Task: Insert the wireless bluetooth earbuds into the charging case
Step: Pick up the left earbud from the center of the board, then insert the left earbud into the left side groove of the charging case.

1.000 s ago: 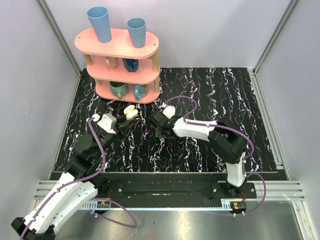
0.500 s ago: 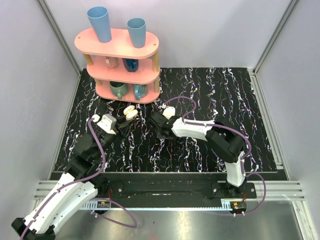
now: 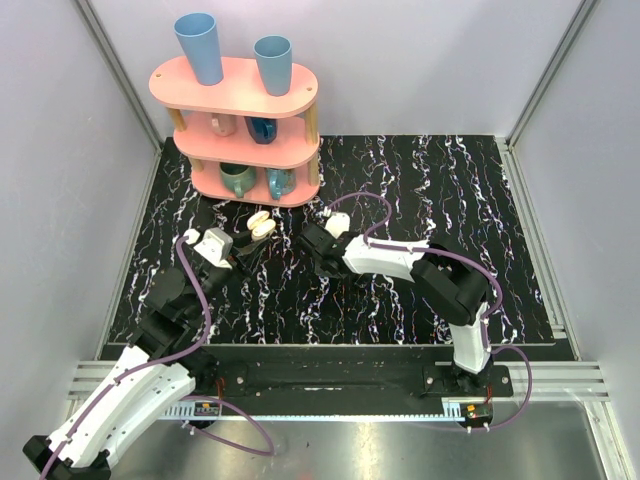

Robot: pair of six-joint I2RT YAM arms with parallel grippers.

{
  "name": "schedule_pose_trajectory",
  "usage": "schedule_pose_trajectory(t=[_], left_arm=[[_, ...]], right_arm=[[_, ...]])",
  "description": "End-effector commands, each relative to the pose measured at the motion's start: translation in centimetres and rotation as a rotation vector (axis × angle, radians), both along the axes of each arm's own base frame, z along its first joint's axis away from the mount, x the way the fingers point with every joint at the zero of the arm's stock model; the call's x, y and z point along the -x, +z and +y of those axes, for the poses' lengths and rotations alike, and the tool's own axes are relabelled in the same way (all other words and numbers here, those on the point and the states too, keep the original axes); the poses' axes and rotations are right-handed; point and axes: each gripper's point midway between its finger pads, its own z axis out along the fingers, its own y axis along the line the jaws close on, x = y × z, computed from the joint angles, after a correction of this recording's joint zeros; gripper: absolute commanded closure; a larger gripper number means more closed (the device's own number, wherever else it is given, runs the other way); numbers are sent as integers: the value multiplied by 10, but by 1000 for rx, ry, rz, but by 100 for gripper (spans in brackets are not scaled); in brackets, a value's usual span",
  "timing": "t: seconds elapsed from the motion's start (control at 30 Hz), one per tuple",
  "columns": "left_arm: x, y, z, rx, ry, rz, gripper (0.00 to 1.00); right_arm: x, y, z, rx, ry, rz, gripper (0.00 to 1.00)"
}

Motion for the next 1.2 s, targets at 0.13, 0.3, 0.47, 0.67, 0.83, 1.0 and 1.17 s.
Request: schedule_pose_trajectory(t=[0.13, 0.3, 0.47, 0.67, 0.83, 1.0, 1.17], left_arm=[[-2, 16, 3, 37, 21, -46, 100], [-4, 15, 1, 35, 16, -38, 100], [-6, 18, -4, 39, -2, -33, 100], [-9, 22, -12, 39, -28, -28, 100], [-8, 27, -18, 79, -58, -14, 100], [-11, 29, -20, 91, -56, -9, 100], [-10, 30, -21, 117, -65, -16, 100]], right_arm=[[-18, 56, 0, -25, 15, -161, 93], [-26, 116, -10, -103, 21, -338, 94], [-24, 214, -16, -270, 68, -598, 95], [-4, 303, -19, -432, 159, -869, 96], [12, 351, -14, -528, 238, -1034, 96], [25, 378, -1, -617, 284, -1148, 97], [39, 385, 22, -700, 350, -1177, 98]])
